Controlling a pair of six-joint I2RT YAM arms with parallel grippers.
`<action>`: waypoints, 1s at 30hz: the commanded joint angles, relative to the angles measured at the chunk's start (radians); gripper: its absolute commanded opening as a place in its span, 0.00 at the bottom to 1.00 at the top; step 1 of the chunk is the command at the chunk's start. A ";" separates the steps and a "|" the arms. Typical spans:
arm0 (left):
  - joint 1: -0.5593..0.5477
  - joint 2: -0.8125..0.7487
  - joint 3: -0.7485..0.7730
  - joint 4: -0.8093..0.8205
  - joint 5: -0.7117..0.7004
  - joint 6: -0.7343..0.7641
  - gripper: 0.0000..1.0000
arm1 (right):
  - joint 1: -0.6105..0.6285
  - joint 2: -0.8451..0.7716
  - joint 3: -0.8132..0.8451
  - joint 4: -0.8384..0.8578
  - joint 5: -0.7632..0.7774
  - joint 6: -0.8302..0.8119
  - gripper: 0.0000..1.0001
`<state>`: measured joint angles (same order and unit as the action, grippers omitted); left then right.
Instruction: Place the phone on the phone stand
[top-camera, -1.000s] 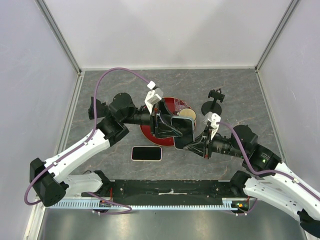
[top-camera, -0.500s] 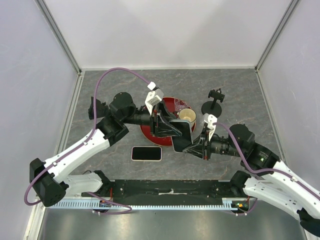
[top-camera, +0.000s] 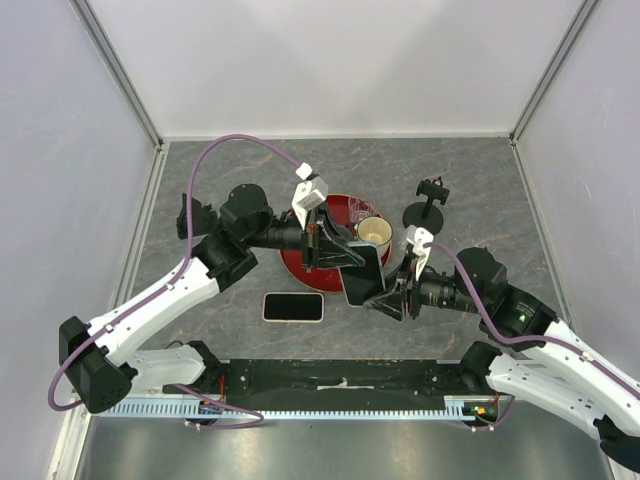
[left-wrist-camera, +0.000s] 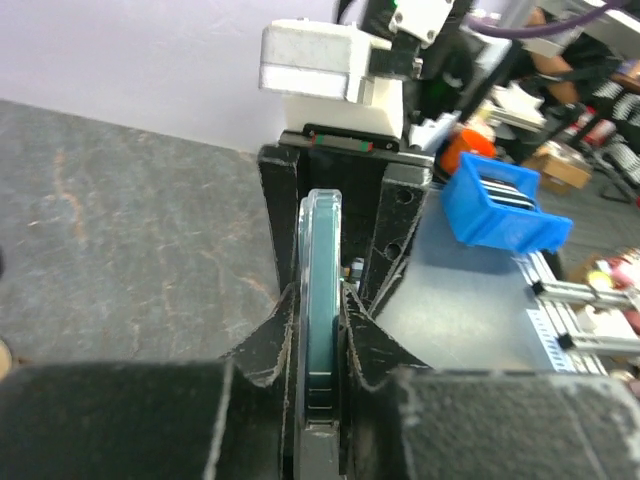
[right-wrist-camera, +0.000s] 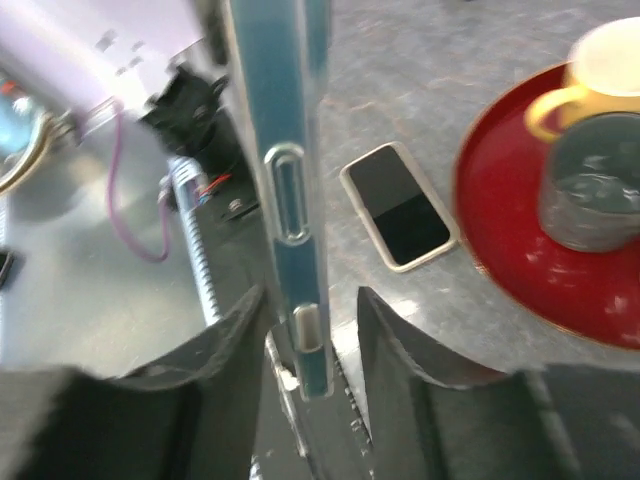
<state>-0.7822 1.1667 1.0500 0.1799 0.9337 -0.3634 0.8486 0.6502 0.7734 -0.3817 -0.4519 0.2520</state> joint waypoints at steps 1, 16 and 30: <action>-0.022 -0.045 0.042 -0.086 -0.287 0.105 0.02 | -0.006 -0.004 0.012 -0.053 0.400 0.094 0.63; -0.023 -0.173 -0.025 -0.157 -0.932 0.227 0.02 | -0.071 0.445 0.148 -0.540 1.226 0.505 0.89; -0.023 -0.197 -0.076 -0.083 -0.865 0.288 0.02 | -0.655 0.391 0.092 -0.016 0.703 0.198 0.87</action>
<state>-0.8036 1.0023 0.9543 -0.0414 0.0319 -0.1238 0.2104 1.0687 0.8860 -0.6033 0.3969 0.5232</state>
